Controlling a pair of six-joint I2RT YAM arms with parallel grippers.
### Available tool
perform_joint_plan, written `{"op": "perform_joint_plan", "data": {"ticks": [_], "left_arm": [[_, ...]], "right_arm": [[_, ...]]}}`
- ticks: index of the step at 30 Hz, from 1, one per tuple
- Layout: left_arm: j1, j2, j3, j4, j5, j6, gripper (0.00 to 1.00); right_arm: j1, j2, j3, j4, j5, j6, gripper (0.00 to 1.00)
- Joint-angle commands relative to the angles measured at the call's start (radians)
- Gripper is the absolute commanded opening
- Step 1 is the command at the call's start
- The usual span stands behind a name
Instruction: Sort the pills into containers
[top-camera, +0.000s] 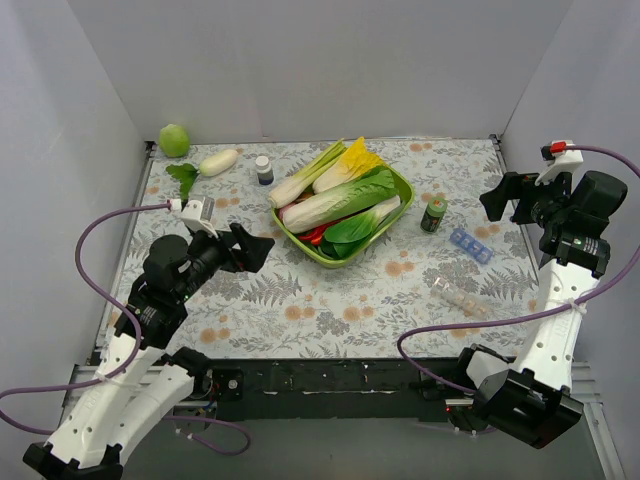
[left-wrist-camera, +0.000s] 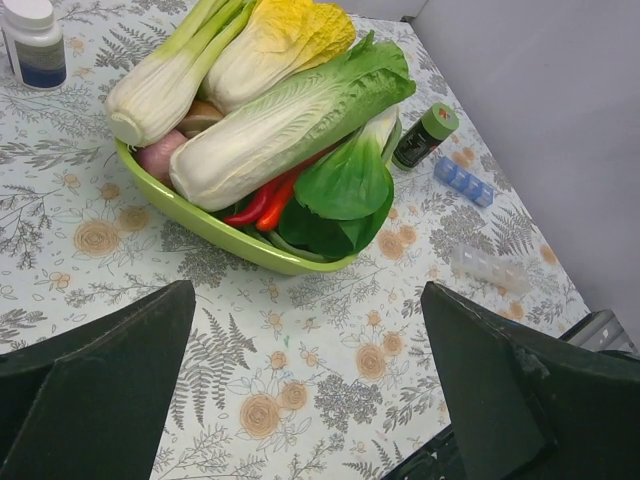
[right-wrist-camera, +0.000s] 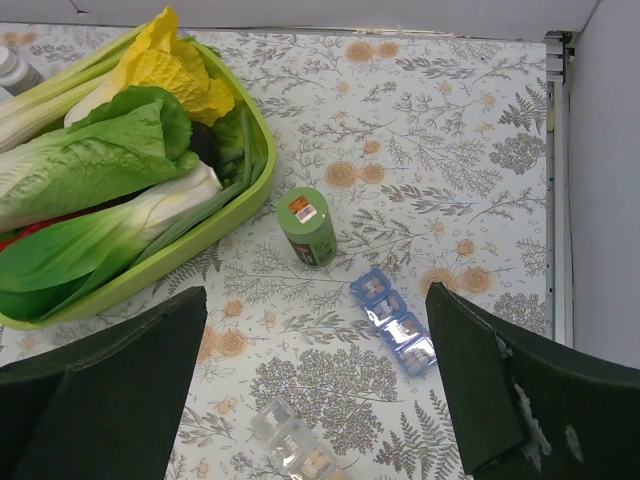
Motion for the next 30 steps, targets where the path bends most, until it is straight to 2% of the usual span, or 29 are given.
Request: {"op": "perform_joint_plan", "data": {"ticks": [1,4,8,9,11,13,16,20,25,30], "left_arm": [[0.005,-0.012,0.017,-0.02,-0.016,0.017,0.98],[0.004,-0.02,0.004,-0.019,-0.013,0.004,0.98],[0.004,-0.025,-0.032,-0.003,-0.005,-0.014,0.98],[0.004,-0.026,-0.041,-0.002,-0.005,-0.02,0.98],[0.004,-0.026,-0.052,0.0,0.0,-0.029,0.98],[0.004,-0.026,-0.073,0.006,0.004,-0.043,0.98],[0.006,-0.032,-0.107,0.021,0.023,-0.06,0.98],[0.004,-0.046,-0.153,0.046,0.061,-0.078,0.98],[0.006,-0.061,-0.206,0.06,0.102,-0.1,0.98],[0.005,-0.086,-0.239,0.081,0.119,-0.108,0.98]], "right_arm": [[-0.002,-0.004,0.048,0.032,-0.038,-0.011,0.98],[-0.002,0.008,0.044,-0.005,-0.134,-0.097,0.98],[-0.002,0.017,0.033,-0.116,-0.346,-0.305,0.98],[-0.002,0.019,0.031,-0.196,-0.38,-0.452,0.98],[-0.002,0.029,0.014,-0.254,-0.444,-0.561,0.98],[0.021,0.048,-0.001,-0.4,-0.451,-0.774,0.98],[0.091,0.08,-0.067,-0.552,-0.363,-1.031,0.98],[0.177,0.04,-0.223,-0.551,-0.183,-1.229,0.98],[0.239,-0.014,-0.377,-0.424,-0.006,-1.291,0.98],[0.245,0.012,-0.496,-0.277,0.174,-1.259,0.97]]}}
